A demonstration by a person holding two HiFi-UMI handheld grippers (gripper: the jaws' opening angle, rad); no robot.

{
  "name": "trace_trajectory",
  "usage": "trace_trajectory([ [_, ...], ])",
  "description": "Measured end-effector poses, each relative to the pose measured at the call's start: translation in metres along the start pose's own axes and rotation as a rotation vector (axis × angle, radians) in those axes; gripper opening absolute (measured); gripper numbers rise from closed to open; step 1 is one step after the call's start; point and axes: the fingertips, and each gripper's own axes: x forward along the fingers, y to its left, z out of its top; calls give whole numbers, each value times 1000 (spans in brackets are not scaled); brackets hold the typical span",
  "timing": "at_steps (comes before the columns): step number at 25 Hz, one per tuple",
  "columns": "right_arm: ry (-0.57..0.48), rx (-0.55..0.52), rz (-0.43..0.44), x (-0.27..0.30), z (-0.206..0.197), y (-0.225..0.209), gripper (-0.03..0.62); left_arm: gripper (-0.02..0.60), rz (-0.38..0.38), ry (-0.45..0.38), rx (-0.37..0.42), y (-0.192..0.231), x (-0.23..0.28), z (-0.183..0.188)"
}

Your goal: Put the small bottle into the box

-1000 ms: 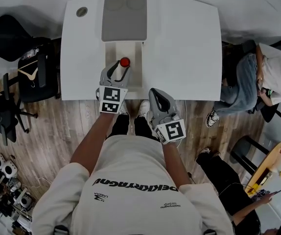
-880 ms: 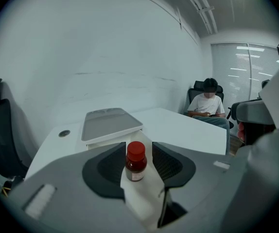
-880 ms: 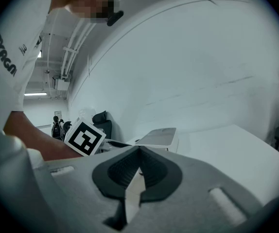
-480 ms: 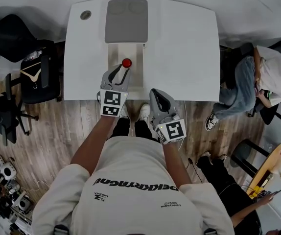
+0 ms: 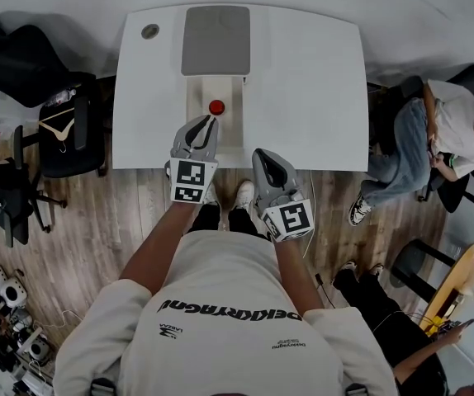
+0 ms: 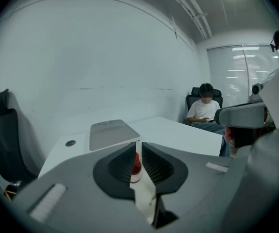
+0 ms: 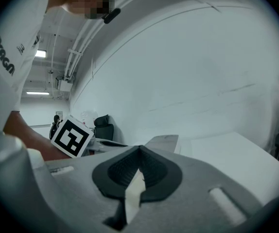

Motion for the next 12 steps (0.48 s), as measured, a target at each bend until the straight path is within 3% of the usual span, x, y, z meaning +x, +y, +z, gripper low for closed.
trace_trajectory([
  [5,-8,-5,-6,-4,5,3,-2,1,7,-28,7,-4,-13,9],
  [12,-16,-16,3,-4,13,8,-2,-2,12,-57,10,-7,-29,17],
])
